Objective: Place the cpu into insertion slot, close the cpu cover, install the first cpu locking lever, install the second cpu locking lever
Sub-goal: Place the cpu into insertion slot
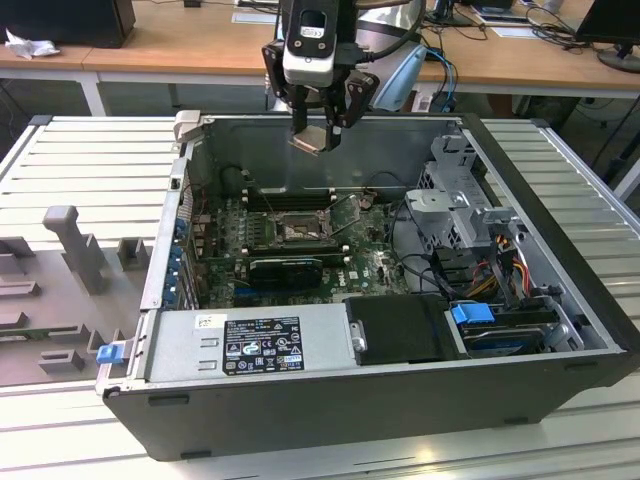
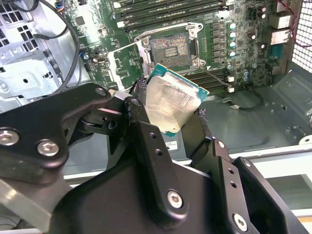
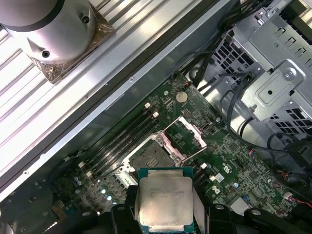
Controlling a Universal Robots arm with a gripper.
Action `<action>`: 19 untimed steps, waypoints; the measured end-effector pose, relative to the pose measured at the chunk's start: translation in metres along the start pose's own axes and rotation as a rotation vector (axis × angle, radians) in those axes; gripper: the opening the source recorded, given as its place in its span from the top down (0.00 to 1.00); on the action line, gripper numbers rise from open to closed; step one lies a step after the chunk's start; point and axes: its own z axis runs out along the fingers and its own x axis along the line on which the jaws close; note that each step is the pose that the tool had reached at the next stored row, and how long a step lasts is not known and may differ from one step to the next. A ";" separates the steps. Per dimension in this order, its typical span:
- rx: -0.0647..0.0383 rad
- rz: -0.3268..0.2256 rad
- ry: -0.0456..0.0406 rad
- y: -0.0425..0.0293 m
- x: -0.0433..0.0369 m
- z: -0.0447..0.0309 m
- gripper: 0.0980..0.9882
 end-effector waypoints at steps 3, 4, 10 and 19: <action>0.000 0.009 -0.0008 0.0000 0.0000 0.0000 0.51; 0.000 0.011 -0.0010 0.0000 0.0000 0.0000 0.51; -0.001 0.032 -0.0028 0.0000 0.0000 0.0002 0.51; -0.002 0.104 -0.0092 -0.0001 0.0000 0.0007 0.51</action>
